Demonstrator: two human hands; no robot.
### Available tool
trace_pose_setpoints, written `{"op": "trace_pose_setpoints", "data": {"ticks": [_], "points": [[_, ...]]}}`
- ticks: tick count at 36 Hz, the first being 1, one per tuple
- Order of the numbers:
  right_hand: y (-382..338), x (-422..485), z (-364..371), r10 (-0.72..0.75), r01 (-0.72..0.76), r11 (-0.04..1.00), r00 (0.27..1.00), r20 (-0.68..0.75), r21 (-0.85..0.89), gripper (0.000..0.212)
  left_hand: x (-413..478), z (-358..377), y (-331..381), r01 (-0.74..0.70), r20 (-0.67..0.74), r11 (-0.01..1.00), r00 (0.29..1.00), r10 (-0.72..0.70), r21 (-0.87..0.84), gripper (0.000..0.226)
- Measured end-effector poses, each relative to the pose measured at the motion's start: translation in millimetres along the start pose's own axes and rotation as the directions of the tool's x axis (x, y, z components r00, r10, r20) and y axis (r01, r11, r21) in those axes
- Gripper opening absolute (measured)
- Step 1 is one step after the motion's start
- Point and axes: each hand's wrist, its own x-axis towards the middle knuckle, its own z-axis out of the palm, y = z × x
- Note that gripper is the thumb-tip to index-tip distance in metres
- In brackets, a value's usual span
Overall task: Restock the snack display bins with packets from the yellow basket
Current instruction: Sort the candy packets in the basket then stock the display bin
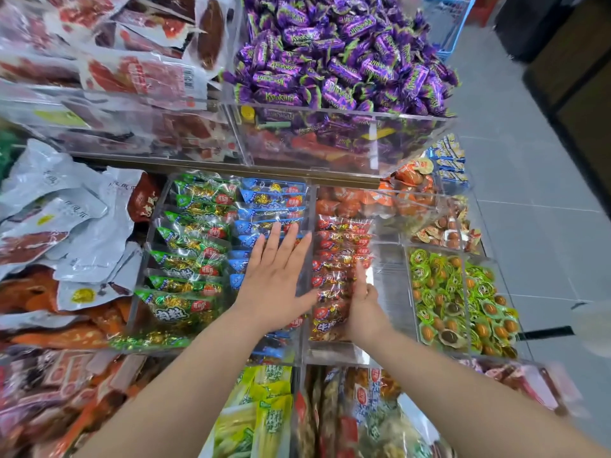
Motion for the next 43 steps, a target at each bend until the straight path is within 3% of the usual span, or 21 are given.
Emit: {"op": "trace_pose_setpoints", "data": {"ticks": [2, 5, 8, 10, 12, 15, 17, 19, 21, 24, 27, 29, 32, 34, 38, 43], "points": [[1, -1, -2, -0.014, 0.014, 0.999, 1.000, 0.002, 0.049, 0.138, -1, -1, 0, 0.000, -0.003, 1.000, 1.000, 0.000, 0.009, 0.090], [7, -3, -8, -0.059, 0.045, 0.941, 0.998, 0.033, 0.336, 0.149, -2, -3, 0, 0.004, -0.012, 1.000, 1.000, -0.004, -0.004, 0.090], [17, -8, -24, 0.057, -0.193, 0.729, 0.973, 0.224, 0.657, 0.147, -3, -4, 1, 0.007, -0.018, 1.000, 1.000, -0.007, -0.008, 0.088], [21, -8, -38, 0.176, -0.380, 0.461, 0.925, 0.336, 0.802, 0.129, -4, -4, 1, 0.012, -0.026, 1.000, 1.000, -0.012, -0.011, 0.088], [23, -1, -50, 0.236, -0.439, 0.239, 0.892, 0.387, 0.866, 0.095, -3, -4, 1, 0.014, -0.034, 1.000, 0.999, -0.014, -0.007, 0.088], [19, 10, -57, 0.360, -0.435, 0.231, 0.869, 0.339, 0.870, 0.065, -3, -4, 2, 0.013, -0.030, 1.000, 0.999, -0.013, 0.003, 0.090], [12, 14, -54, 0.386, -0.478, 0.175, 0.838, 0.387, 0.861, 0.046, -3, -6, 2, 0.011, -0.025, 1.000, 1.000, -0.011, -0.003, 0.090], [0, 14, -46, 0.325, -0.521, 0.087, 0.820, 0.471, 0.849, 0.051, -4, -7, 2, 0.011, -0.022, 1.000, 1.000, -0.011, -0.017, 0.090], [-9, 16, -33, 0.265, -0.496, 0.096, 0.848, 0.459, 0.863, 0.052, -5, -7, 2, 0.015, -0.023, 1.000, 1.000, -0.015, -0.011, 0.090], [-17, 25, -13, 0.333, -0.357, 0.134, 0.895, 0.297, 0.924, 0.041, -5, -7, 3, 0.027, -0.021, 1.000, 0.999, -0.027, -0.012, 0.090], [-22, 30, -7, 0.401, -0.275, 0.123, 0.893, 0.206, 0.954, 0.059, -4, -8, 5, 0.035, -0.011, 0.999, 0.999, -0.035, -0.018, 0.091], [-23, 30, -9, 0.360, -0.268, 0.098, 0.908, 0.217, 0.959, 0.064, -4, -9, 6, 0.037, -0.010, 0.999, 0.999, -0.037, -0.021, 0.092], [-11, 28, -19, 0.229, -0.359, 0.036, 0.911, 0.342, 0.933, 0.074, -5, -10, 5, 0.034, -0.009, 0.999, 0.999, -0.034, -0.022, 0.092], [4, 29, -29, 0.284, -0.375, 0.018, 0.891, 0.355, 0.927, 0.078, -5, -11, 5, 0.035, -0.008, 0.999, 0.999, -0.036, -0.025, 0.091], [22, 41, -53, 0.415, -0.289, 0.089, 0.880, 0.229, 0.953, 0.052, -5, -11, 6, 0.036, -0.009, 0.999, 0.999, -0.036, -0.024, 0.090], [1, 58, -54, 0.249, -0.253, 0.185, 0.947, 0.204, 0.950, 0.054, -5, -10, 6, 0.035, -0.012, 0.999, 0.999, -0.035, -0.025, 0.089]]}}
